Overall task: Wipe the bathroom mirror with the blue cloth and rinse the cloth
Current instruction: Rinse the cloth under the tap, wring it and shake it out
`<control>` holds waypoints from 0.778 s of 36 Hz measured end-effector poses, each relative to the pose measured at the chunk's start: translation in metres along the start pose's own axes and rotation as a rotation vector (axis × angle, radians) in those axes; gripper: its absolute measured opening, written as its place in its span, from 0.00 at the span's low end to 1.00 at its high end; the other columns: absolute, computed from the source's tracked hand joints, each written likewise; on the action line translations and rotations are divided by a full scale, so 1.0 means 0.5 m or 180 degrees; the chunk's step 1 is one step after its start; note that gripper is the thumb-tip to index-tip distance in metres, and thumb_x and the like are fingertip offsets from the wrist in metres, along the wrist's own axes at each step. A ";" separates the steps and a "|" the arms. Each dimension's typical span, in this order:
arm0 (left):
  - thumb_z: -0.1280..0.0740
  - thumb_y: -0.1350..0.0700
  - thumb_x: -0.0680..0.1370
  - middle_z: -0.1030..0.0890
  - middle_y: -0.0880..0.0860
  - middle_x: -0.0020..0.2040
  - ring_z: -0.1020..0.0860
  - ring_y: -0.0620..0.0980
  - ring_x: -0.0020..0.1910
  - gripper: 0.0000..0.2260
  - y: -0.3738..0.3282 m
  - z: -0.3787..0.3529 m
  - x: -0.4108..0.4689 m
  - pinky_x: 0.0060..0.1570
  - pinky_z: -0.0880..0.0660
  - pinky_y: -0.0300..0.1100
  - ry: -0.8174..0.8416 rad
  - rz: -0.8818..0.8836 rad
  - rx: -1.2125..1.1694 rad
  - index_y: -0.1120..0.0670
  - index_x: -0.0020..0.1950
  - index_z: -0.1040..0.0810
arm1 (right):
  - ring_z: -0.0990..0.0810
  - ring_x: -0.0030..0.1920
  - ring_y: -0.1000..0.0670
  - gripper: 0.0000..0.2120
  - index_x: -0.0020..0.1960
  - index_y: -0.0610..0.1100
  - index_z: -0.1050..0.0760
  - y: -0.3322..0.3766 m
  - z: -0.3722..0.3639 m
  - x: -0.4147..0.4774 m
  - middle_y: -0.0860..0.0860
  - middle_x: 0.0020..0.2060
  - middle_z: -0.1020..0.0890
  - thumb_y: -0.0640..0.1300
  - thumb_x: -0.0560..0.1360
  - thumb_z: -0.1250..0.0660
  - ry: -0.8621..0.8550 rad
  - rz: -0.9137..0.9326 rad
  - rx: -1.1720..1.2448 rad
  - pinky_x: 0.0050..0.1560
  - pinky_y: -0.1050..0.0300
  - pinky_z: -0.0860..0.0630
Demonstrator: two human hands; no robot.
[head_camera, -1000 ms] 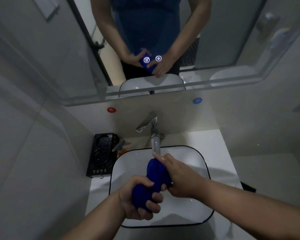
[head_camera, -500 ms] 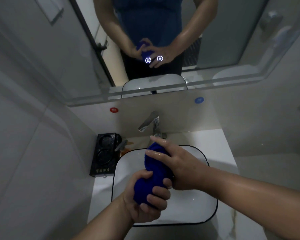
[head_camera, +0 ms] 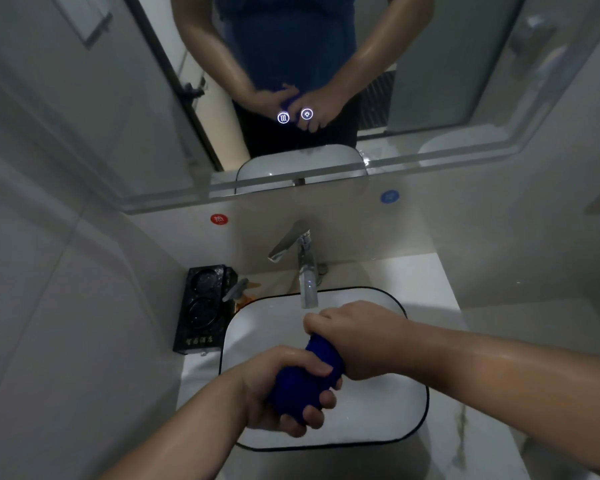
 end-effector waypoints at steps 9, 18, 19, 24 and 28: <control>0.24 0.54 0.75 0.19 0.55 0.46 0.21 0.52 0.38 0.19 -0.024 0.005 -0.002 0.34 0.31 0.41 -0.1088 -0.0027 0.0901 0.57 0.62 0.25 | 0.16 0.50 0.44 0.39 0.77 0.52 0.41 0.006 -0.018 0.005 0.49 0.55 0.19 0.49 0.74 0.22 0.0277 -0.0305 -0.0158 0.45 0.51 0.21; 0.21 0.48 0.76 0.21 0.57 0.49 0.24 0.52 0.41 0.27 -0.019 -0.011 0.000 0.36 0.30 0.41 -0.0483 -0.0247 -0.0039 0.59 0.67 0.26 | 0.16 0.51 0.46 0.34 0.71 0.52 0.33 -0.016 -0.009 0.016 0.52 0.57 0.17 0.54 0.70 0.20 0.0112 -0.0298 -0.0062 0.47 0.52 0.21; 0.22 0.46 0.77 0.21 0.57 0.50 0.25 0.52 0.41 0.28 -0.017 -0.010 0.000 0.36 0.30 0.41 -0.0322 -0.0278 -0.0287 0.60 0.68 0.27 | 0.16 0.50 0.47 0.32 0.67 0.52 0.32 -0.018 -0.006 0.016 0.52 0.55 0.17 0.54 0.69 0.20 0.0058 -0.0327 -0.0035 0.45 0.52 0.21; 0.22 0.54 0.76 0.22 0.58 0.50 0.25 0.53 0.42 0.25 -0.013 -0.005 -0.018 0.38 0.30 0.42 -0.0212 -0.0249 -0.0252 0.59 0.68 0.28 | 0.16 0.47 0.47 0.29 0.62 0.50 0.30 -0.005 0.002 0.017 0.52 0.52 0.17 0.54 0.69 0.19 0.0007 -0.0240 -0.0114 0.42 0.54 0.27; 0.22 0.58 0.74 0.20 0.56 0.46 0.22 0.53 0.39 0.21 -0.004 0.007 -0.012 0.35 0.30 0.42 -0.0972 0.0039 0.0919 0.57 0.63 0.25 | 0.17 0.46 0.46 0.23 0.62 0.50 0.28 0.018 -0.024 0.020 0.50 0.48 0.18 0.48 0.72 0.21 0.0533 -0.0170 -0.0247 0.43 0.52 0.24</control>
Point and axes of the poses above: each hand's wrist, its own x-axis towards the middle knuckle, its own z-axis out of the back of the hand, y = z × x, the point moved 5 cm from there along x, towards the middle knuckle
